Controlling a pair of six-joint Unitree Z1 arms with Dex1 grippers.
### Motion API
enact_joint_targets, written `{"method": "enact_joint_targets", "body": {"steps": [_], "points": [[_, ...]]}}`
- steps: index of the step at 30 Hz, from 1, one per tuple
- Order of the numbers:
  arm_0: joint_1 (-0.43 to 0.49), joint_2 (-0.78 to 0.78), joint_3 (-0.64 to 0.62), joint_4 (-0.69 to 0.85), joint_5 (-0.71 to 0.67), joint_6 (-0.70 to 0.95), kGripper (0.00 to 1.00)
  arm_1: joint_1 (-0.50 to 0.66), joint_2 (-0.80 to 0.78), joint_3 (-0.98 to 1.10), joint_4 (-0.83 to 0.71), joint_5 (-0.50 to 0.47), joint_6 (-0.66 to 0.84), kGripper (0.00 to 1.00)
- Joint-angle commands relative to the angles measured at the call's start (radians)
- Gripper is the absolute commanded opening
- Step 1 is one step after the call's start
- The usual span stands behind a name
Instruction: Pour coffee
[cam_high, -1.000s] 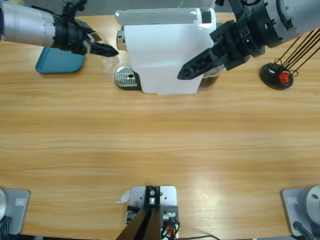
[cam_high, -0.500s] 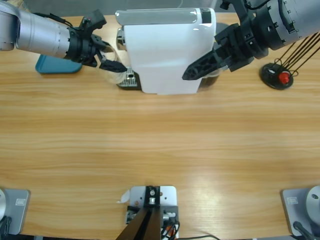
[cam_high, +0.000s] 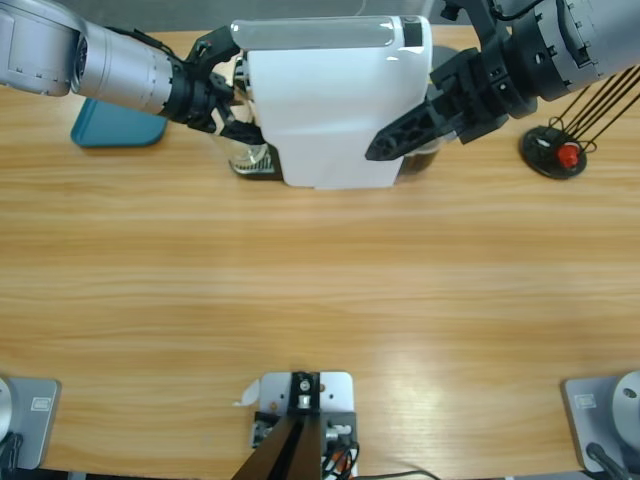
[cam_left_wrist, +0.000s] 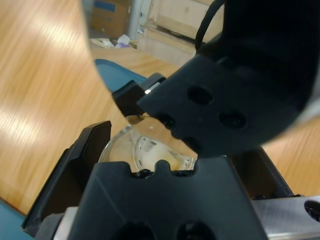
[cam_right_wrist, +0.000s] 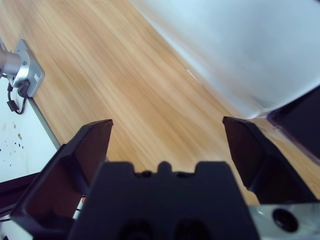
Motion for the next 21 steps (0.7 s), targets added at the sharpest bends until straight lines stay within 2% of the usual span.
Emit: {"method": "enact_joint_targets", "body": {"steps": [1,3,6,13,14,17,19,20,21], "points": [[-0.017,0.056,-0.024,0.009,0.010,0.010,0.123,-0.012,0.001,0.037,-0.012,0.020,-0.004,1.000],[-0.017,0.064,-0.034,0.010,0.026,0.010,0.132,-0.012,0.000,0.037,-0.012,0.019,-0.004,1.000],[-0.017,0.079,-0.054,0.010,0.043,0.009,0.237,-0.012,0.000,0.037,-0.012,0.020,-0.004,1.000],[-0.028,0.085,-0.059,0.008,0.012,0.010,0.259,-0.012,-0.001,0.038,-0.011,0.020,-0.004,1.000],[-0.029,0.085,-0.057,0.008,0.010,0.010,0.308,-0.012,0.000,0.038,-0.011,0.020,-0.004,1.000],[-0.029,0.081,-0.051,0.008,0.009,0.008,0.357,-0.012,0.001,0.034,-0.011,0.020,-0.004,1.000],[-0.029,0.078,-0.052,0.008,0.006,0.002,0.449,-0.012,0.000,0.035,-0.011,0.020,-0.004,1.000],[-0.029,0.074,-0.051,0.008,0.006,-0.005,0.553,-0.012,-0.001,0.035,-0.011,0.020,-0.004,1.000],[-0.029,0.069,-0.050,0.008,0.006,-0.014,0.734,-0.012,-0.002,0.035,-0.011,0.020,-0.004,1.000]]}}
